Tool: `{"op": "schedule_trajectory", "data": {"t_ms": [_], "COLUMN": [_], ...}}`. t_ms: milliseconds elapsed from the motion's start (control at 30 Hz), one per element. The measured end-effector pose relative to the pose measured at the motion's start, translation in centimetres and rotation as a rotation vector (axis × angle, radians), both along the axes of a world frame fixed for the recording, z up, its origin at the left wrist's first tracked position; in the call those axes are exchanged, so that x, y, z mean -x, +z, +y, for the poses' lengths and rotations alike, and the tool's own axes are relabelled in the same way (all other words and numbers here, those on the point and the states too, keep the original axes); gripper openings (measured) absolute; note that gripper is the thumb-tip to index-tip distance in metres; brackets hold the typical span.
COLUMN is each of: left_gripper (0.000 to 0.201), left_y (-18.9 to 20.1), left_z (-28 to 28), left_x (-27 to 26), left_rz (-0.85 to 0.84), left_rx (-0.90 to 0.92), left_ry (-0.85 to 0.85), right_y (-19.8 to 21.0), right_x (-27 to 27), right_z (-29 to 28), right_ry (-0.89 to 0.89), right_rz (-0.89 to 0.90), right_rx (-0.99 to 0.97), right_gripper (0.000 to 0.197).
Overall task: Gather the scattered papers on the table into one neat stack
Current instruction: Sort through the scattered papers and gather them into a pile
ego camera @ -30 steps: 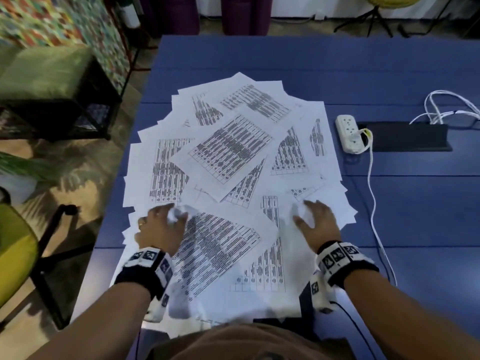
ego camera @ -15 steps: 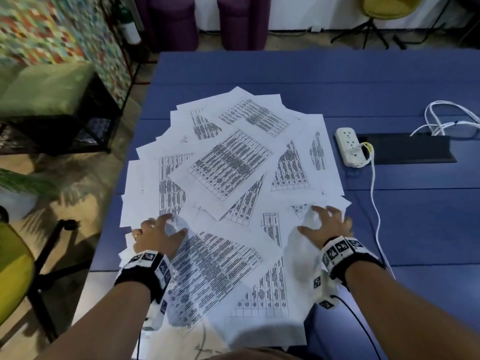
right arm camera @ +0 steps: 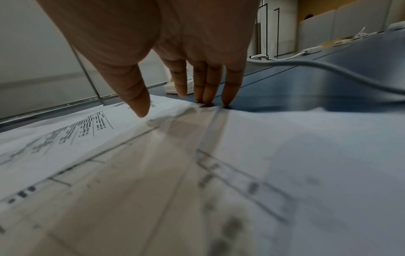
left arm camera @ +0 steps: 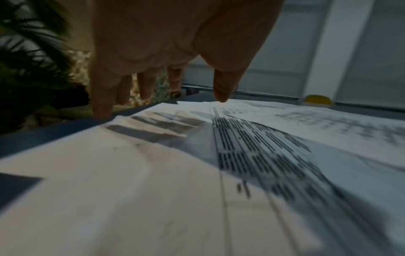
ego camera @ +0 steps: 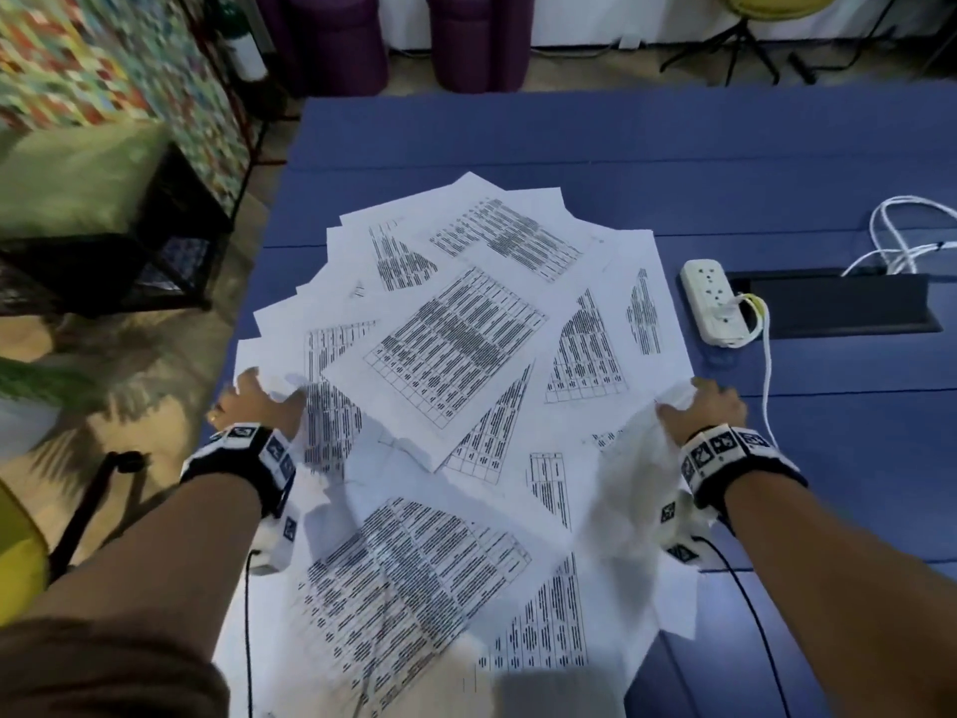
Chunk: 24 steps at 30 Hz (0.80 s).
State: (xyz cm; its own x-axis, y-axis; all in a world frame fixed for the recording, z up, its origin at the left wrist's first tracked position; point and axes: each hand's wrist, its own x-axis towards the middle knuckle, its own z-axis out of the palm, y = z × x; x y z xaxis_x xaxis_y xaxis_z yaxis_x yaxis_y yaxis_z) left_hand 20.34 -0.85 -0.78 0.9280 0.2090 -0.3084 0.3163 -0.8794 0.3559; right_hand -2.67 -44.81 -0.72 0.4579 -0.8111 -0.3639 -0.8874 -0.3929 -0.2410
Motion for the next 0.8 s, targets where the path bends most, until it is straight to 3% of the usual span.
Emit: {"op": "schedule_trajectory", "data": {"t_ms": [133, 367, 533, 633, 800], "left_gripper": [0.095, 0.099, 0.088, 0.080, 0.089], "left_y": [-0.2, -1.2, -1.0, -0.5, -0.8], "left_z": [-1.7, -4.0, -3.3, -4.1, -6.3], "left_x": [-1.2, -0.6, -0.6, 0.6, 4.6], "left_rz": [0.090, 0.043, 0.039, 0.001, 0.004], "left_rx": [-0.055, -0.038, 0.031, -0.102, -0.175], "left_ry": [-0.002, -0.103, -0.187, -0.338, -0.583], "right_y": [0.3, 1.6, 2.3, 1.9, 1.1], "right_x": [-3.2, -6.5, -8.2, -8.6, -8.1], "right_z": [-0.3, 1.3, 3.3, 4.2, 4.0], "right_ry": [0.018, 0.117, 0.125, 0.150, 0.148], "right_rz": [0.040, -0.195, -0.269, -0.250, -0.220], "right_rx": [-0.056, -0.295, -0.424, -0.518, -0.579], "right_gripper": [0.073, 0.052, 0.047, 0.030, 0.041]}}
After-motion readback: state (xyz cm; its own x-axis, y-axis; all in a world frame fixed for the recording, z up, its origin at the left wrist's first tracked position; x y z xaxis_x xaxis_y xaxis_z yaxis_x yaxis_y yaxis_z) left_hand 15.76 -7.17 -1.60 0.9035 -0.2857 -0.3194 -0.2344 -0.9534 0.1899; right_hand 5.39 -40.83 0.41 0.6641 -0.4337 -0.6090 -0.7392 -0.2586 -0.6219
